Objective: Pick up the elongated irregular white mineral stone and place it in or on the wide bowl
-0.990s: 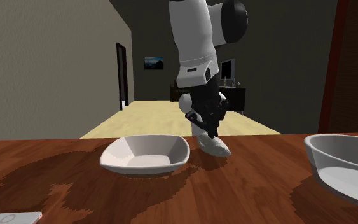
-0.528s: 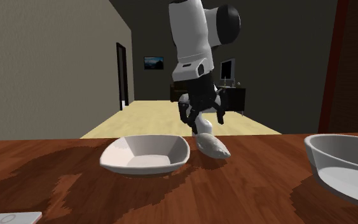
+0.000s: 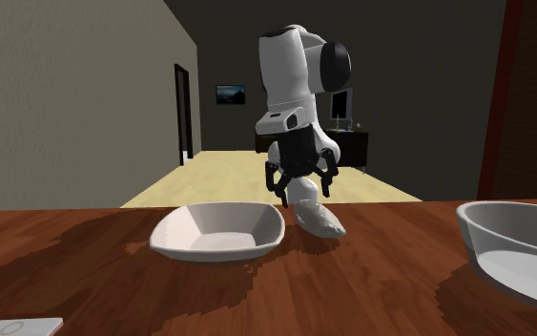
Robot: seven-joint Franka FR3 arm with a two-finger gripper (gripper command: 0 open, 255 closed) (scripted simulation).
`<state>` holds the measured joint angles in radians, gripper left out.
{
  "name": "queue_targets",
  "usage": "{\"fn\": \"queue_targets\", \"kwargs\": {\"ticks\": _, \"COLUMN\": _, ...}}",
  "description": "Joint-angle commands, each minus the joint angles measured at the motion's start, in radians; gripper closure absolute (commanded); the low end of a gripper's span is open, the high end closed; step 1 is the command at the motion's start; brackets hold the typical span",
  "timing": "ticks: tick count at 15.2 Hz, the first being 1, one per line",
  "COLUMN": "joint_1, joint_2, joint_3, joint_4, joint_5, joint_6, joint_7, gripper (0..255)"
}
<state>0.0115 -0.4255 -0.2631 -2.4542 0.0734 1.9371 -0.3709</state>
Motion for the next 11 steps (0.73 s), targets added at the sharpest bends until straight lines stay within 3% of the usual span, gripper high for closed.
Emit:
{"fn": "queue_targets", "kwargs": {"ticks": 1, "joint_1": 0.001, "joint_2": 0.001, "joint_3": 0.002, "joint_4": -0.025, "joint_5": 0.002, "joint_6": 0.028, "joint_7": 0.001, "gripper": 0}}
{"fn": "queue_targets", "kwargs": {"ticks": 10, "joint_1": 0.003, "joint_2": 0.007, "joint_3": 0.002, "joint_4": -0.042, "joint_5": 0.004, "joint_6": 0.05, "joint_7": -0.001, "gripper": 0}}
{"fn": "queue_targets", "kwargs": {"ticks": 11, "joint_1": 0.003, "joint_2": 0.007, "joint_3": 0.002, "joint_4": -0.042, "joint_5": 0.004, "joint_6": 0.05, "joint_7": -0.001, "gripper": 255}}
